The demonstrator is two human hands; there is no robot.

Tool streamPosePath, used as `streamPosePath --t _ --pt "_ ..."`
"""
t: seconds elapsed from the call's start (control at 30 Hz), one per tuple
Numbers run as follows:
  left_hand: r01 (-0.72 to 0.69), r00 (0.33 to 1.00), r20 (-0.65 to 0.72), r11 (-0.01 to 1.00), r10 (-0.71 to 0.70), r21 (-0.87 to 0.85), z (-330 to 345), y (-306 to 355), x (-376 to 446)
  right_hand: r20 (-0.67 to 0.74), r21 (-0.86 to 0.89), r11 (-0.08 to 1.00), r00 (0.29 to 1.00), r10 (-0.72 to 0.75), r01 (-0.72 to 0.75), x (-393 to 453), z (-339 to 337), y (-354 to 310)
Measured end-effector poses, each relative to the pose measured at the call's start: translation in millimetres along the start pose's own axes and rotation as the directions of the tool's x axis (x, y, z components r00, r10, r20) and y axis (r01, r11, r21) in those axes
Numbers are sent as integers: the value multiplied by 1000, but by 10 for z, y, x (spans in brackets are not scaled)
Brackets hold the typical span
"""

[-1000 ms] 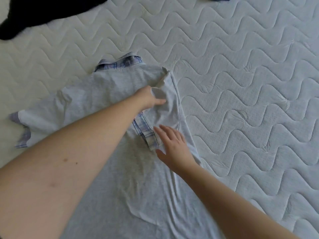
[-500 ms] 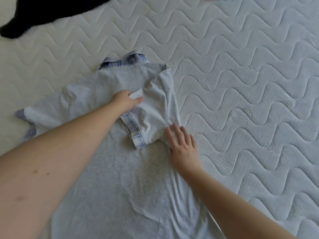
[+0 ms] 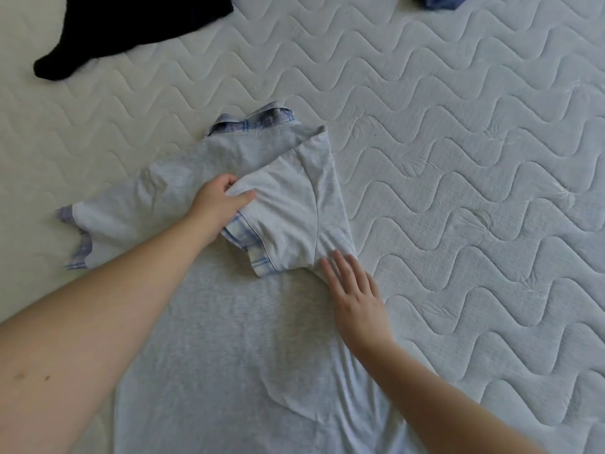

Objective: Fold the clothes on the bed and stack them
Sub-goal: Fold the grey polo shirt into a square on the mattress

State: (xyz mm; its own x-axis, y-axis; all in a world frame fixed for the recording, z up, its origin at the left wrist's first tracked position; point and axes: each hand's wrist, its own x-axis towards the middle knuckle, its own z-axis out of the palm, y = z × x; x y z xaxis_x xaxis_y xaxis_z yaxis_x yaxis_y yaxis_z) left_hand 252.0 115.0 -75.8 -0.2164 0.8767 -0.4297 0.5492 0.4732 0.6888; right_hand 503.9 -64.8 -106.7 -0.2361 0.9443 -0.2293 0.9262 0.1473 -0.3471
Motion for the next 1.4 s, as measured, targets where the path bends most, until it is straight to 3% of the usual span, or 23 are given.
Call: streamPosePath --t 0.17,0.3,0.43,0.5,0.57,0.63,0.73,0.93,1.03,1.17,1.23,1.3,1.37,1.4 --pt "198 978 70 980 -196 -21 72 -313 -158 1 -27 999 1000 24 -24 13 40 -44" --pt "372 928 172 858 -331 -354 134 -408 -252 -23 -52 999 1000 -1 0 26 83 -27" --pt "380 925 252 656 -285 -653 156 -390 -370 -36 -56 998 999 -4 2 13 84 -7" --pt "354 931 309 685 -194 -637 200 -407 -467 -29 -61 998 999 19 -21 -31 73 -6" --pt "289 935 329 822 -132 -491 309 -440 -598 -38 -60 997 998 48 -50 -107 71 -2" --pt "186 961 259 913 -93 -364 456 -475 -679 -63 -63 995 995 75 -79 -211 68 11" --pt "149 989 24 938 -149 -312 552 -455 -688 -73 -45 987 986 151 -155 -406 53 29" --pt "71 982 -151 962 -114 -265 337 -528 -624 108 -37 920 914 391 -389 -882 50 143" --pt "95 945 -288 972 -155 -213 289 -577 -660 139 -15 885 876 463 -465 -1143 29 154" --pt "158 824 -540 985 -171 -70 349 -586 -966 173 -79 864 847 502 -497 -1509 60 179" --pt "126 880 -460 992 -118 -13 542 -587 -1224 159 -100 857 842 515 -505 -1680 91 186" --pt "168 971 -158 983 -179 -78 840 -552 -1535 143 -124 844 832 536 -522 -1831 112 173" --pt "242 961 177 955 -212 -170 1160 -496 -1840 154 -153 828 814 560 -540 -1973 145 148" --pt "276 935 280 942 -218 -189 1305 -477 -1953 173 -164 821 804 570 -547 -2044 164 138"
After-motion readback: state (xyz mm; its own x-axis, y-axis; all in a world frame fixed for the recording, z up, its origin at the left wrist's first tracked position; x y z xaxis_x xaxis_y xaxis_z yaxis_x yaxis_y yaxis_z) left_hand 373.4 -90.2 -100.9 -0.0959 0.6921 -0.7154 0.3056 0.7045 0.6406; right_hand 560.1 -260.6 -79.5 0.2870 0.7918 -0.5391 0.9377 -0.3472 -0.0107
